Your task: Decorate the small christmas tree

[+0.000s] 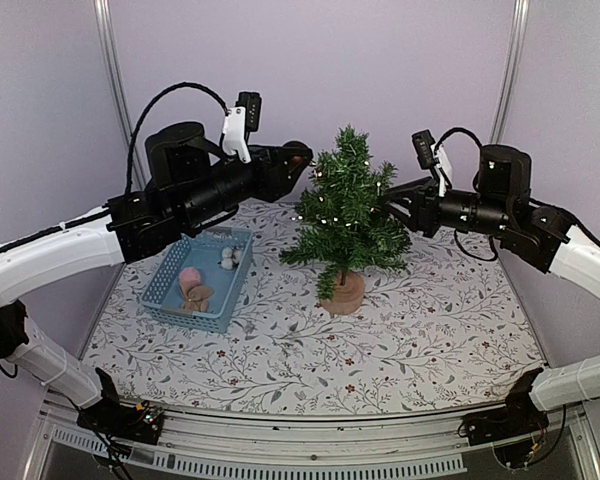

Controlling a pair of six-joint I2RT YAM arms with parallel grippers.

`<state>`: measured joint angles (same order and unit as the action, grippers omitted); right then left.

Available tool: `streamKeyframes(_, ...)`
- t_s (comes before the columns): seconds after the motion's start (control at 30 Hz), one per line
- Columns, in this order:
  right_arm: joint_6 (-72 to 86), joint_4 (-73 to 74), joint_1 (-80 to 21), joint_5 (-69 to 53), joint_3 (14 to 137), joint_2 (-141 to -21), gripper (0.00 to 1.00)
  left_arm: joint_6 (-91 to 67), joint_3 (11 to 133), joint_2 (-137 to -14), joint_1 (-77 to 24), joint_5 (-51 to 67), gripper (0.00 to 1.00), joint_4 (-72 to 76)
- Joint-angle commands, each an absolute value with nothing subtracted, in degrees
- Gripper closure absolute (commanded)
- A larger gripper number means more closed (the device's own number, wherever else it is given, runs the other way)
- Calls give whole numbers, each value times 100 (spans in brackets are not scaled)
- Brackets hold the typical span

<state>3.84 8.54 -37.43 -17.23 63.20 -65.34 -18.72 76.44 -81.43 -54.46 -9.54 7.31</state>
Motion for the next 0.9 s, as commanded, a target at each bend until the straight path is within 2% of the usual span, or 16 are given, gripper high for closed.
streamKeyframes(0.0, 415, 657, -3718, -2354, 6448, -6729, 66, -1983, 7621, -8191, -5399, -837, 100, 642)
streamKeyframes(0.27, 73, 651, -3737, -2503, 6594, -6658, 74, -1995, 7581, -8216, -5380, -763, 100, 634)
streamKeyframes(0.6, -684, 809, -4243, -2338, 7026, -6801, 70, -2010, 7607, -8408, -5398, -183, 100, 1221)
streamKeyframes(0.87, -606, 386, -4650, -1952, 6967, -6942, 68, -2063, 7626, -8556, -5526, 206, 100, 1647)
